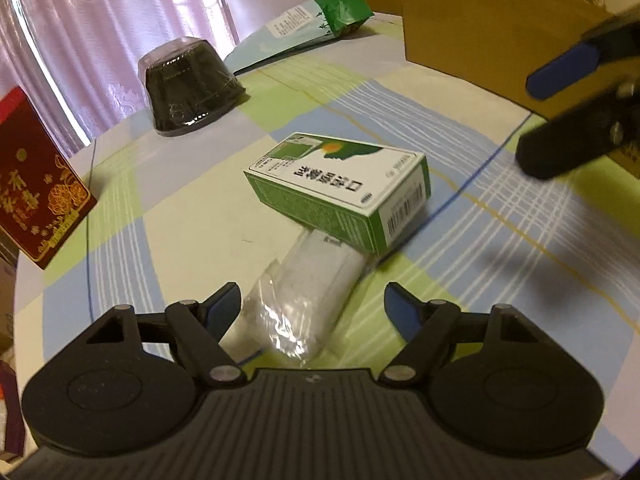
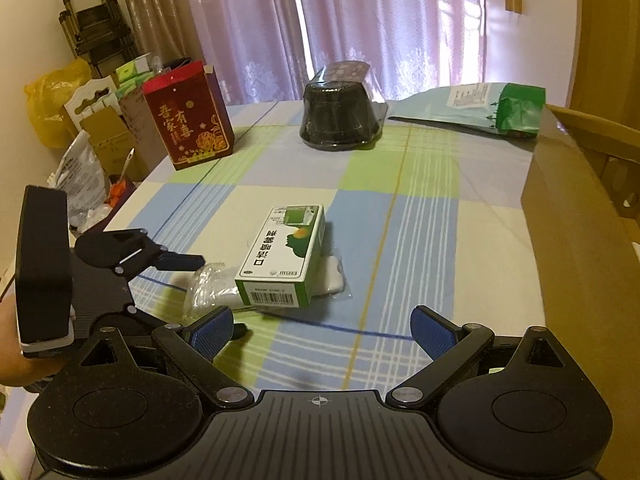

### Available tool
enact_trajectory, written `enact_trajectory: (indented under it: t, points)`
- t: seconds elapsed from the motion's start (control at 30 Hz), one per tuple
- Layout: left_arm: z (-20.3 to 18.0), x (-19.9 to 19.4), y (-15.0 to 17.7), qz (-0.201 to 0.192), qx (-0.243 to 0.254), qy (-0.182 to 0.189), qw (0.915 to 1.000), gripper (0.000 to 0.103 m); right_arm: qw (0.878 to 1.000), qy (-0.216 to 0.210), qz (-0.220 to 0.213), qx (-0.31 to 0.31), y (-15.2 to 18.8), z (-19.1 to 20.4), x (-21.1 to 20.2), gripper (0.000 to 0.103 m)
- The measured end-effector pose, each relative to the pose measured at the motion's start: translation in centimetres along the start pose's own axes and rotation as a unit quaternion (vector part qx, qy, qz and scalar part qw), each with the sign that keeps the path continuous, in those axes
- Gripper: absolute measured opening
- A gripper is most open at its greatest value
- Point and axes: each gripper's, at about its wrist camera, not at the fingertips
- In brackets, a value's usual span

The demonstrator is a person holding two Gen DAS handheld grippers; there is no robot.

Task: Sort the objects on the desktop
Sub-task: 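Grasp the bagged white remote with the left tool while the right tool grasps the green medicine box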

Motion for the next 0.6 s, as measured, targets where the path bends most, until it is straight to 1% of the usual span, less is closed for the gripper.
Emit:
enact_trajectory:
  t: [0.03, 0.07, 0.13, 0.17, 0.33, 0.5, 0.6]
  points:
    - [0.2, 0.0, -0.1, 0.001, -0.007, 0.005, 1.0000, 0.052, 1.000, -0.003, -0.001, -0.001, -0.2, 0.1, 0.4, 0.098]
    - [0.3, -0.1, -0.1, 0.003, -0.013, 0.010, 0.9999, 0.044, 1.000, -0.006, -0.002, -0.003, -0.3, 0.2, 0.9, 0.097]
    - [-0.1, -0.6, 0.3, 0.006, -0.014, 0.012, 0.9998, 0.039, 1.000, -0.010, -0.002, -0.007, -0.7, 0.6, 1.9, 0.097]
    - [-0.3, -1.0, 0.6, 0.009, -0.016, 0.010, 0.9998, 0.037, 1.000, -0.011, -0.002, -0.008, -0.9, 0.8, 2.5, 0.097]
    - [-1.7, -3.6, 2.9, 0.023, -0.046, -0.009, 0.9987, 0.036, 1.000, -0.017, 0.001, -0.007, -2.2, 1.7, 5.6, 0.097]
    - [-3.1, -5.5, 4.7, 0.027, -0.064, -0.023, 0.9973, 0.035, 1.000, -0.026, 0.006, -0.005, -3.1, 4.1, 8.1, 0.097]
    - [-4.2, -6.8, 5.6, 0.031, -0.071, -0.021, 0.9968, 0.034, 0.999, -0.022, 0.020, 0.024, -3.5, 4.8, 9.6, 0.097]
Point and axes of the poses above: each gripper's, at about its wrist camera, not at the fingertips, and x roughly the way its jaws point, z to its left, y to its underside, and after that the axes turned 8 degrees about -x, right-handed
